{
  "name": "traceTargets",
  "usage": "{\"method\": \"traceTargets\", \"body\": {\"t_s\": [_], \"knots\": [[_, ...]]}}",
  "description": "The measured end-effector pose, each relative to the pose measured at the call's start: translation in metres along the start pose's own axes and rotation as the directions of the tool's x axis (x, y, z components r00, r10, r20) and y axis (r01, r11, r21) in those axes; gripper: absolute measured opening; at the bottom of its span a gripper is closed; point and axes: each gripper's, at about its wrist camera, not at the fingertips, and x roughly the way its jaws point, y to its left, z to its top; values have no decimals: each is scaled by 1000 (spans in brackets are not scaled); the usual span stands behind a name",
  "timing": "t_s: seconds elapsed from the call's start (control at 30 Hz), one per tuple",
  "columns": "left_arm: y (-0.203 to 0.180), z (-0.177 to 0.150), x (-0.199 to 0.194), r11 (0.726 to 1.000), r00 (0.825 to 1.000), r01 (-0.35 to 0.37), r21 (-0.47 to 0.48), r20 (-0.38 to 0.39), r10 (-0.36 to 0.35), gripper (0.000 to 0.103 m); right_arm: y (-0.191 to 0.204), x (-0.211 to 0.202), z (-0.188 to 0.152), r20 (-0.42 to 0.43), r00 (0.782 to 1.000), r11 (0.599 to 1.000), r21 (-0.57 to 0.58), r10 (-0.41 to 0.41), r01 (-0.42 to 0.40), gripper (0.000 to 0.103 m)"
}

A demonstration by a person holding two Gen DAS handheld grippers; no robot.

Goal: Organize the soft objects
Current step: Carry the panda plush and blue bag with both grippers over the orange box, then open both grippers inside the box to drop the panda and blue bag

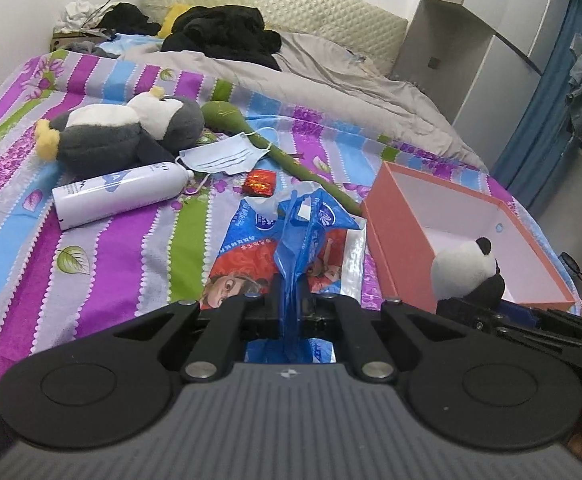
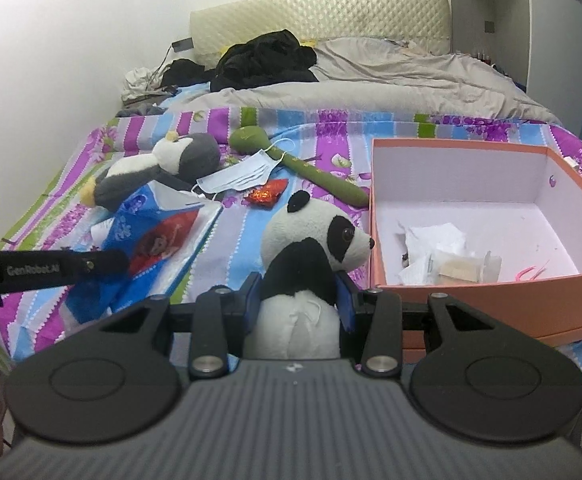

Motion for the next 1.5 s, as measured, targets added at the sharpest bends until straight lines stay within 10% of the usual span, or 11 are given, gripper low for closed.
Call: {"method": "traceTargets", "body": {"t_s": [0.57,1.13,1.5], "knots": [[-91,1,22,980,984,176,95,-56,-171,6,-72,-43,-2,12,990,986,86,-142,140,42],[-176,83,164,942,953,267,202,-203,-226,6,-173,51,64,-162,977,981,116,-136,156,43],[-223,124,270,929,886,289,233,-432,-168,6,-218,114,80,-340,931,975,125,-132,184,43]]}}
